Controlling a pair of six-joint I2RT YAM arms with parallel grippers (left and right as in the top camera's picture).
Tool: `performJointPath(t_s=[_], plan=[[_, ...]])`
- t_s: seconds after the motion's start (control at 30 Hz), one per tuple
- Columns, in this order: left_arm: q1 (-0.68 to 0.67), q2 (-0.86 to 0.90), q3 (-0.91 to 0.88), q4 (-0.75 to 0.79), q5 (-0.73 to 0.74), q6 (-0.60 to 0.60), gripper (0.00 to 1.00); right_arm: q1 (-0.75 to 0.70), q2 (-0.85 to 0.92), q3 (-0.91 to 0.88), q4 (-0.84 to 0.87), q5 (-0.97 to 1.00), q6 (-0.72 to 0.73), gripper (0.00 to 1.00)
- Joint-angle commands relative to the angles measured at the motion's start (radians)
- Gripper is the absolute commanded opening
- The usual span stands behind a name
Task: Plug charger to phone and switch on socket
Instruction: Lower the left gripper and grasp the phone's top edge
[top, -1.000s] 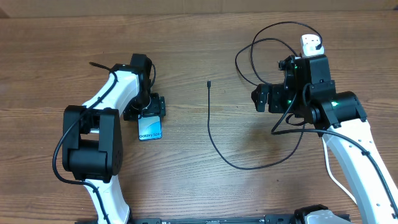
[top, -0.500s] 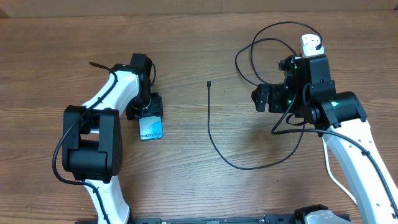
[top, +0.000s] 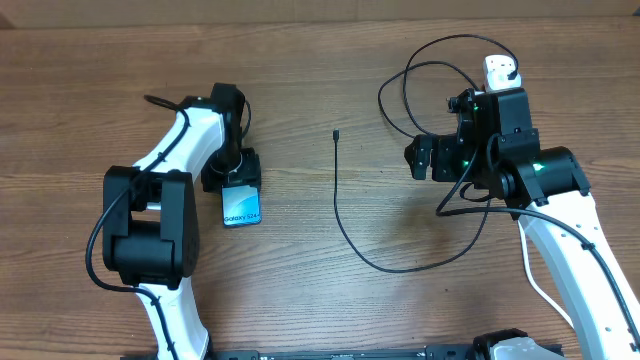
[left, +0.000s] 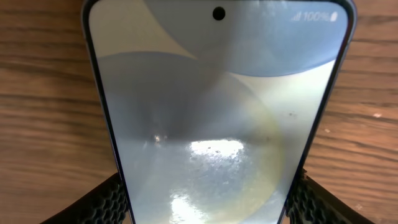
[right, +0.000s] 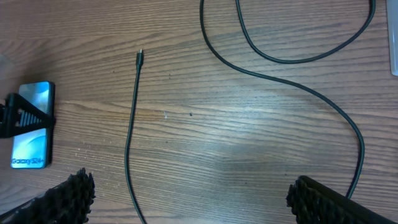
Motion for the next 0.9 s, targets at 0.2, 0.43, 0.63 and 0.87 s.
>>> performJointPath(t_s=[0.2, 0.43, 0.63, 0.87], plan=[[-0.006, 0.002, 0.182, -0.089, -0.013, -0.010, 0.53, 0.003, 0.000, 0.024, 0.006, 0.009, -0.005, 1.00], [-0.006, 0.002, 0.185, -0.103, -0.013, -0.010, 0.26, 0.003, 0.000, 0.024, 0.006, 0.009, -0.005, 1.00], [-0.006, 0.002, 0.185, -0.105, -0.012, -0.011, 0.04, 0.003, 0.000, 0.024, 0.006, 0.009, -0.005, 1.00], [-0.006, 0.002, 0.185, -0.111, -0.009, -0.034, 0.04, 0.003, 0.000, 0.024, 0.006, 0.009, -0.005, 1.00]])
